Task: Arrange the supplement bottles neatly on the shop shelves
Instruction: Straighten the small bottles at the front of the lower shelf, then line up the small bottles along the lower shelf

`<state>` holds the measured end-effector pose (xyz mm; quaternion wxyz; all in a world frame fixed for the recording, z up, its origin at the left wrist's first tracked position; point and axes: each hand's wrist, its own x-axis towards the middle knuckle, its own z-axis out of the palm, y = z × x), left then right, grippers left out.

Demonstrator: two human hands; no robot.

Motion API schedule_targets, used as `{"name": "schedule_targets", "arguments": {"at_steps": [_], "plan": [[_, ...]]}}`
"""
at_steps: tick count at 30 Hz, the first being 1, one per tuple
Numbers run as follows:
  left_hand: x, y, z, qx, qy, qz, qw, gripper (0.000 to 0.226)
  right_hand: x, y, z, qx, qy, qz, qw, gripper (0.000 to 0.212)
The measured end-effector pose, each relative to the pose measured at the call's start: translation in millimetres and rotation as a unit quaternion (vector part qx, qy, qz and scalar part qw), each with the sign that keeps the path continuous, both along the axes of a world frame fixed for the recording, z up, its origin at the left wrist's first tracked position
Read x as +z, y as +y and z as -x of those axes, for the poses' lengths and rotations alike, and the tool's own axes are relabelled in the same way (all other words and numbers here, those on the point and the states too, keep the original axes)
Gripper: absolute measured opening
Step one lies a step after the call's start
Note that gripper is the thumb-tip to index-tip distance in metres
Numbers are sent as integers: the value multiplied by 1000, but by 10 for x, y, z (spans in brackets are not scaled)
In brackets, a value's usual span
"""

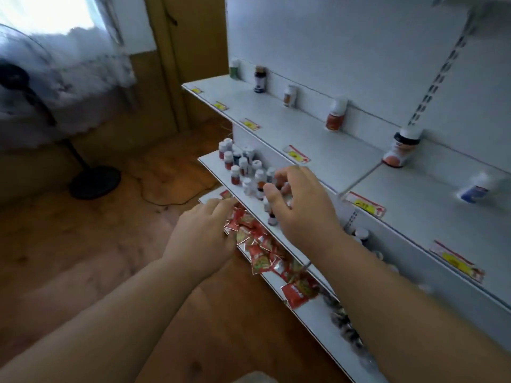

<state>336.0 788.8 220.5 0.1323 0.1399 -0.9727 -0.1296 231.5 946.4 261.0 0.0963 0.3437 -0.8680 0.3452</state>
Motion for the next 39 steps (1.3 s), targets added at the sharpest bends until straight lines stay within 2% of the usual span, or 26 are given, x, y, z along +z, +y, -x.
{"name": "schedule_targets", "arguments": {"at_steps": [4, 6, 11, 15, 18, 24, 27, 30, 33, 39], "plan": [[-80, -875, -381, 37, -30, -2, 999, 51, 28, -1029, -171, 46, -23, -10, 999, 23], [-66, -1276, -333, 44, -42, 4, 998, 54, 51, -1415, -125, 54, -47, -10, 997, 23], [-128, -2010, 218, 60, -45, -39, 996, 66, -119, -2268, 363, 74, -67, -3, 995, 25], [-331, -2591, 577, 78, -71, -31, 994, 54, -431, -2988, 871, 105, -69, -45, 991, 29], [-365, -3104, 793, 76, -82, -17, 994, 47, -564, -3508, 1186, 114, -95, -39, 988, 28], [-555, -4295, 1309, 79, -114, -53, 989, 57, -837, -4756, 1733, 116, -144, -75, 980, 35], [-755, -5061, 1549, 45, -139, -46, 988, 60, -1053, -5449, 1913, 90, -183, -67, 977, 40], [-851, -5973, 2016, -15, -134, -6, 991, 60, -1276, -6166, 2142, 16, -175, -60, 983, 44], [-1007, -6716, 2423, -53, -145, -3, 988, 63, -1537, -6872, 2349, -38, -174, -67, 982, 44], [-1909, -7280, 3109, -101, -207, -100, 968, 73, -2317, -7475, 2903, -150, -258, -120, 947, 47]]}}
